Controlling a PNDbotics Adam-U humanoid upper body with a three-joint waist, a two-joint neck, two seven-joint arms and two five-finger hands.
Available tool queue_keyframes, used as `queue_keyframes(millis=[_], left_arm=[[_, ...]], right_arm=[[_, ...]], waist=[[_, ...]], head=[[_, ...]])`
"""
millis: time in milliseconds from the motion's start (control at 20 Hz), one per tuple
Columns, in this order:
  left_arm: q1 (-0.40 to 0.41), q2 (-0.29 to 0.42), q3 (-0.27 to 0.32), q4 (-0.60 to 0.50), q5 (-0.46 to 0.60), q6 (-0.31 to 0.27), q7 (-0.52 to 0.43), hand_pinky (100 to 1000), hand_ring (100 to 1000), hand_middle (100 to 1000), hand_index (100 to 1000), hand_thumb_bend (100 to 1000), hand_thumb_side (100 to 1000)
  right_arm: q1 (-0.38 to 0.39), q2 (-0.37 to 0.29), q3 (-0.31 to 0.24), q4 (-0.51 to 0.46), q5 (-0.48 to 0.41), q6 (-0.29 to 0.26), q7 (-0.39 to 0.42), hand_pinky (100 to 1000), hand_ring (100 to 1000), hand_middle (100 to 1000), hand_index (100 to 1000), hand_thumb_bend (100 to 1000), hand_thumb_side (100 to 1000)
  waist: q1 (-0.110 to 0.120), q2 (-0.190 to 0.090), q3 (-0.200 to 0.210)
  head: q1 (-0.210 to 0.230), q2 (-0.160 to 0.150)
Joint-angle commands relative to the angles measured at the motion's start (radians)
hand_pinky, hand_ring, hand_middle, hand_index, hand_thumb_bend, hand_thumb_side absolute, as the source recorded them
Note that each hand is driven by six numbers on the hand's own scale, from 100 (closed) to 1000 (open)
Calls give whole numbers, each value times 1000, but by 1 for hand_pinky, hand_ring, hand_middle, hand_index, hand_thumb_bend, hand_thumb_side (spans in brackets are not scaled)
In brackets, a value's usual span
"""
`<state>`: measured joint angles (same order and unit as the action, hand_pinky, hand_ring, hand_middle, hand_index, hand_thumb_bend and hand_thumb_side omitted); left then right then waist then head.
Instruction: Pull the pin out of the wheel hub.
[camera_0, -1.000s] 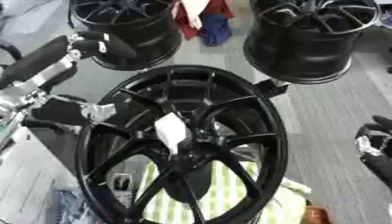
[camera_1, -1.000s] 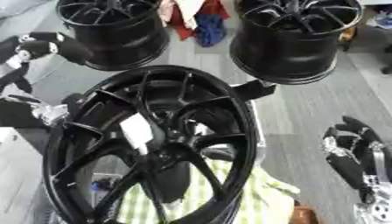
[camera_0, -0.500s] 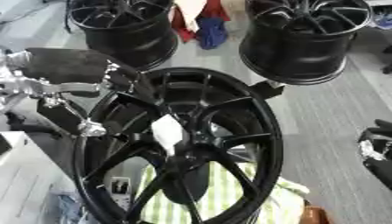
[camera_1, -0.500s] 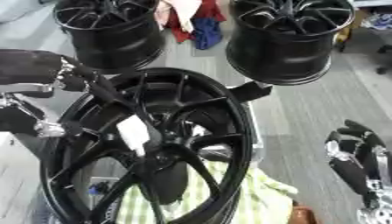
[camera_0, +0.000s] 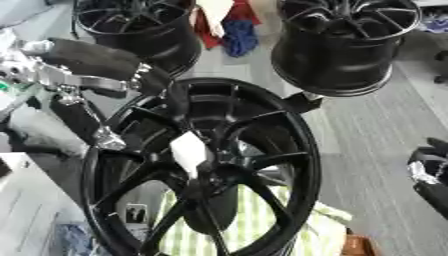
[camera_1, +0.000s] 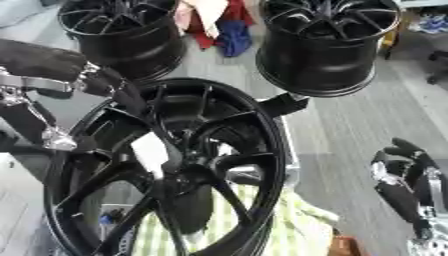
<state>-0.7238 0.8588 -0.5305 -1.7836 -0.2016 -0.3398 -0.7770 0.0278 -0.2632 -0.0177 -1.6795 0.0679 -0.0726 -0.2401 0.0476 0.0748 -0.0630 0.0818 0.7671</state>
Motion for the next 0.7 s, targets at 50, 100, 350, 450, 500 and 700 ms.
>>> queue_keyframes(millis=[50,100,350,450,500,700], left_arm=[[-23,-6,-27,29,-30,-154,-130,807,790,833,888,317,100],[-25,-15,-36,40,-38,-160,-130,806,790,833,888,316,100],[-37,-49,-60,80,-60,-185,-130,806,791,836,890,316,100],[-41,-58,-66,91,-65,-191,-130,806,792,837,890,318,100],[-41,-62,-70,98,-67,-194,-130,803,790,834,888,318,100],[-42,-73,-91,124,-78,-208,-130,793,766,805,880,313,100]], right_arm=[[-6,-25,1,-10,-2,-2,4,707,610,680,818,144,257],[-7,-25,1,-10,-2,-2,5,707,610,681,818,143,257],[-9,-24,3,-9,-2,-3,7,707,610,680,818,143,257],[-9,-24,4,-9,-2,-3,8,707,610,680,818,142,257],[-9,-24,4,-8,-2,-4,8,707,610,680,818,141,256],[-10,-24,5,-8,-3,-4,9,707,610,680,818,140,257]], waist=[[-2,-8,-2],[-1,-8,-4],[0,-7,-8],[0,-6,-10],[0,-6,-11],[0,-5,-15]], head=[[6,3],[7,3],[9,3],[10,3],[11,3],[13,3]])
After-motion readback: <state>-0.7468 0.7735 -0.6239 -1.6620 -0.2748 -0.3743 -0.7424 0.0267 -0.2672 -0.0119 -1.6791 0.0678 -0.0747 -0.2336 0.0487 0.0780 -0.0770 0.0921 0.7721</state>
